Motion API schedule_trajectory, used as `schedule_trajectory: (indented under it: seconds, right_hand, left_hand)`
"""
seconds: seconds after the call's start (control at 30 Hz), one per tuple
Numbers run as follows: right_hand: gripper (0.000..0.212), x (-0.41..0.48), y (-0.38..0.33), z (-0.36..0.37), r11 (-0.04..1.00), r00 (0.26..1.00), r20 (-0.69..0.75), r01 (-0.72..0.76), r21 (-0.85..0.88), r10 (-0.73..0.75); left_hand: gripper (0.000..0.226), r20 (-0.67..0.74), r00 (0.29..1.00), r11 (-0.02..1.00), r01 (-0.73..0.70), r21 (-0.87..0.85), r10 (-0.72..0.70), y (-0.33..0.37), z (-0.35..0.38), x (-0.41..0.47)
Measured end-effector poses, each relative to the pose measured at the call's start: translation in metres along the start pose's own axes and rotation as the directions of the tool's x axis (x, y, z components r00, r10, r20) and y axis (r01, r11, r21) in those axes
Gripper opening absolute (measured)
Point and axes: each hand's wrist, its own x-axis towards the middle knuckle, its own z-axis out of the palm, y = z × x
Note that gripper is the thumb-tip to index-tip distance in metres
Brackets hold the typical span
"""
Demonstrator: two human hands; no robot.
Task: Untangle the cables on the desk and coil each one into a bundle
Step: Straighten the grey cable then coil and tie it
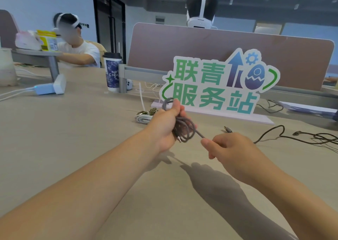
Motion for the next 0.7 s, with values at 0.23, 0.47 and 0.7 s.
schedule_trajectory:
  seconds: [0.23, 0.47, 0.7]
  right_hand:
    - [0.019, -0.001, 0.007, -0.002, 0.962, 0.968, -0.082, 0.222, -0.162, -0.237]
    - [0.011, 0.003, 0.017, -0.005, 0.876, 0.826, -0.295, 0.440, -0.196, -0.480]
    - [0.033, 0.008, 0.017, -0.009, 0.990, 0.918, -0.371, 0.127, -0.068, -0.143]
  left_hand:
    - [0.030, -0.087, 0.927, 0.508, -0.120, 0.853, 0.365, -0.001, -0.016, 0.010]
    - [0.064, 0.254, 0.967, 0.445, -0.221, 0.868, -0.015, -0.025, 0.013, -0.020]
    - [0.041, 0.431, 0.826, 0.366, -0.299, 0.881, -0.363, -0.021, 0.004, -0.021]
